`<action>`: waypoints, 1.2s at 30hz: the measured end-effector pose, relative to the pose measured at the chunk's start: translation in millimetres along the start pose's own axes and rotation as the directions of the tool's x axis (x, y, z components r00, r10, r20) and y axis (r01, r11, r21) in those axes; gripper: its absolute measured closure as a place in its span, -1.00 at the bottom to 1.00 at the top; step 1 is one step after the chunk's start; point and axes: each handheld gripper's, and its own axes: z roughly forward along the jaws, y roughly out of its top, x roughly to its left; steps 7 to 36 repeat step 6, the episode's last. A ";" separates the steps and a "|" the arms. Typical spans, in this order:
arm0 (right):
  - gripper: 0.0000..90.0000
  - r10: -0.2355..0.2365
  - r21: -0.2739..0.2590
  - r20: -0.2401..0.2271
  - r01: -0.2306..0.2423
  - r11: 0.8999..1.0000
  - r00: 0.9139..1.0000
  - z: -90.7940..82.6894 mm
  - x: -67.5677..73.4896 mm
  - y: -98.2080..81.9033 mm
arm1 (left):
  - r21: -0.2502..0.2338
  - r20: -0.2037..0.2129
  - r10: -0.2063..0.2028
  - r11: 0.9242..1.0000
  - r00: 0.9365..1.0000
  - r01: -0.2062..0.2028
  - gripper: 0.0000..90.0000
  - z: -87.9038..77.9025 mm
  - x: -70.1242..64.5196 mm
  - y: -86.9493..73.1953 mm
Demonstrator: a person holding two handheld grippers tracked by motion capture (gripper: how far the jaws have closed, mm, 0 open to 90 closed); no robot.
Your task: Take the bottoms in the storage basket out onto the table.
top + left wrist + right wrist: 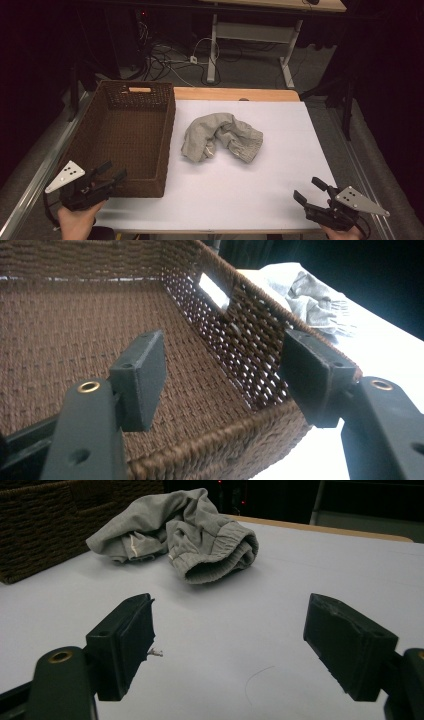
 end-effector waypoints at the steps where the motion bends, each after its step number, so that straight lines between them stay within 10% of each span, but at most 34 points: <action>1: -0.53 -0.001 0.000 0.000 0.001 1.000 1.000 -0.1 0.1 0.0 | 0.001 0.000 0.001 1.000 1.000 -0.001 -0.23 0.1 -0.2 -0.3; 36: -0.53 0.000 -0.003 -0.001 0.000 1.000 1.000 -0.4 0.2 0.1 | 0.002 0.000 0.005 1.000 1.000 -0.005 -0.23 0.3 -1.4 -0.6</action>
